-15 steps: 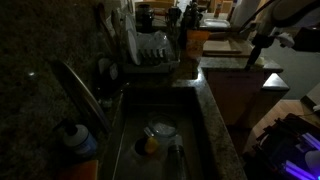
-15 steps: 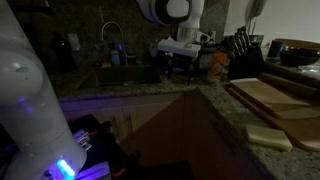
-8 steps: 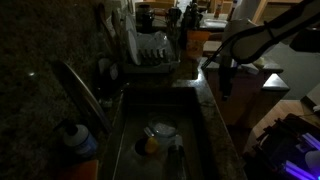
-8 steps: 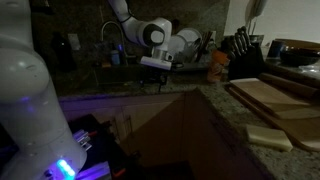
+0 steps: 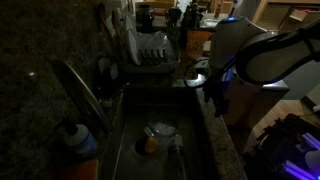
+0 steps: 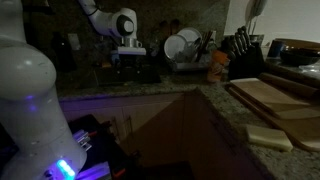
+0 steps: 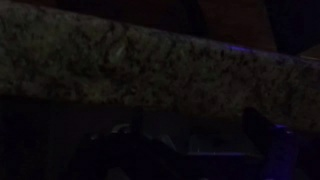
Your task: Turn the handle of the tap
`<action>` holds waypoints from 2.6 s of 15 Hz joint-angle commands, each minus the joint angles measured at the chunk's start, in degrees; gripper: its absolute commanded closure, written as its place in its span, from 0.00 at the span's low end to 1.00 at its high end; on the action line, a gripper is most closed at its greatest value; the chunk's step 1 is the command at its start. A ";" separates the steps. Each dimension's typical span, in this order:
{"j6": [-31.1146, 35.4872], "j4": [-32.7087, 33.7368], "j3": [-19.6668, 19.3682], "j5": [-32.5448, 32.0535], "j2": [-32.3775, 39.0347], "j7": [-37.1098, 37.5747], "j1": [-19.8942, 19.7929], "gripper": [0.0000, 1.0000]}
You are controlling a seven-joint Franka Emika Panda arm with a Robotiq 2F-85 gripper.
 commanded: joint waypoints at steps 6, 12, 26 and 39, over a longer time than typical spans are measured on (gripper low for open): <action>20.47 -3.90 0.87 11.70 -3.39 -7.73 1.04 0.00; 26.33 1.17 0.29 21.12 5.63 -15.88 -0.73 0.00; 35.09 22.60 17.02 24.70 23.74 -32.66 -3.31 0.00; 50.70 49.56 28.53 18.60 52.51 -37.04 -5.36 0.00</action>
